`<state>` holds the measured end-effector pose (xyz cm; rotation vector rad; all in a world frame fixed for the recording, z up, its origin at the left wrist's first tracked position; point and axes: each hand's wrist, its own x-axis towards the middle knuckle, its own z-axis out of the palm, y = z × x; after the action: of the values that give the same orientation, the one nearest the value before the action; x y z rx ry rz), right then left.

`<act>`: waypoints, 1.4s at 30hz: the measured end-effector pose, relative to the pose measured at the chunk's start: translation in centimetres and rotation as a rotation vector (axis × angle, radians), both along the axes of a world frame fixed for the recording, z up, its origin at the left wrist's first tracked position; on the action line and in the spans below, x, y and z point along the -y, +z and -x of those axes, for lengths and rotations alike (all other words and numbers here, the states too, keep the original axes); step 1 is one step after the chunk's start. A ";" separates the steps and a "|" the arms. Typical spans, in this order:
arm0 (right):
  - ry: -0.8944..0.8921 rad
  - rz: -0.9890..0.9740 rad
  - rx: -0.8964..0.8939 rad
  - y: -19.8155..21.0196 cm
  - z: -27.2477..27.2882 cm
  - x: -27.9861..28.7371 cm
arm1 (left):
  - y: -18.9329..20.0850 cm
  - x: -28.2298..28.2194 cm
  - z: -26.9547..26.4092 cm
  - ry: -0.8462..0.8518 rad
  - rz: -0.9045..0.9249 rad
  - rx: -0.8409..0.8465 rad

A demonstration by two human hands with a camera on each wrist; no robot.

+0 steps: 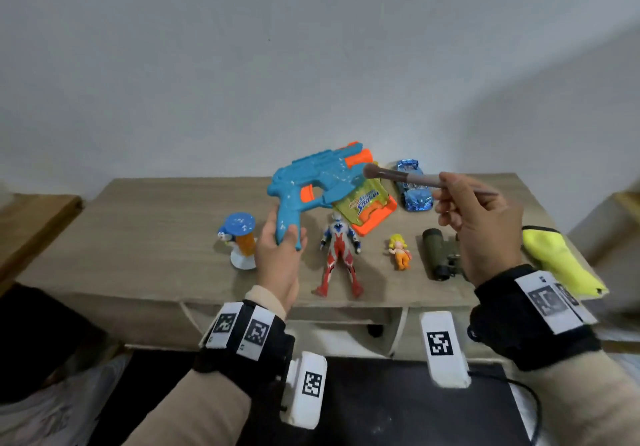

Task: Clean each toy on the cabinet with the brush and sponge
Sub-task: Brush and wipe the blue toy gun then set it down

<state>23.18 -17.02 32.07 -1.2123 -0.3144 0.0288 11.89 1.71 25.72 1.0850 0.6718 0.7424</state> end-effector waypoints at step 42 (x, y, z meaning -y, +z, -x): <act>-0.067 0.564 0.754 0.0 14.1 8.4 | 1.4 8.2 11.5 -0.013 -0.287 0.005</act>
<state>9.05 -25.43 32.06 -1.7660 -0.9684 -0.4331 0.39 -6.52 27.09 1.3476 0.5633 0.8472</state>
